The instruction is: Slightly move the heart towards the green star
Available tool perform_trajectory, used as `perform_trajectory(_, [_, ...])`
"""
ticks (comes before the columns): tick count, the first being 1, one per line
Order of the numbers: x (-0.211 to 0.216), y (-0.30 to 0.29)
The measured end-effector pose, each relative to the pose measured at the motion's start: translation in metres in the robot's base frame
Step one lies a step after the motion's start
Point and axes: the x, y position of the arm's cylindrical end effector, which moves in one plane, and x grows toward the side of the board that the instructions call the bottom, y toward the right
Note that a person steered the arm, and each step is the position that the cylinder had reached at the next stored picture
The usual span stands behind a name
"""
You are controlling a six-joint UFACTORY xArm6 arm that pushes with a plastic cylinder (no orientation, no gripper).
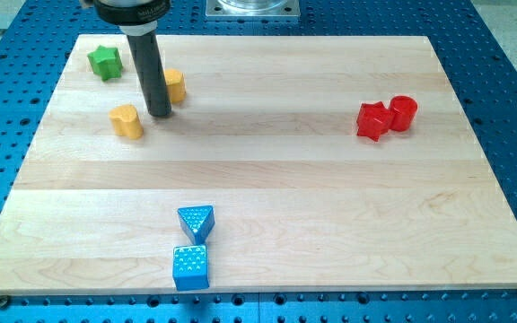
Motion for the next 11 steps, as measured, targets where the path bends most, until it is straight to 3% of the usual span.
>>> perform_trajectory(1, [-0.023,0.004])
perform_trajectory(2, [-0.005,0.000])
perform_trajectory(3, [0.079,0.003])
perform_trajectory(4, [0.087,-0.076])
perform_trajectory(5, [0.035,-0.082])
perform_trajectory(6, [0.069,-0.079])
perform_trajectory(9, [0.099,-0.025])
perform_trajectory(11, [0.060,-0.022])
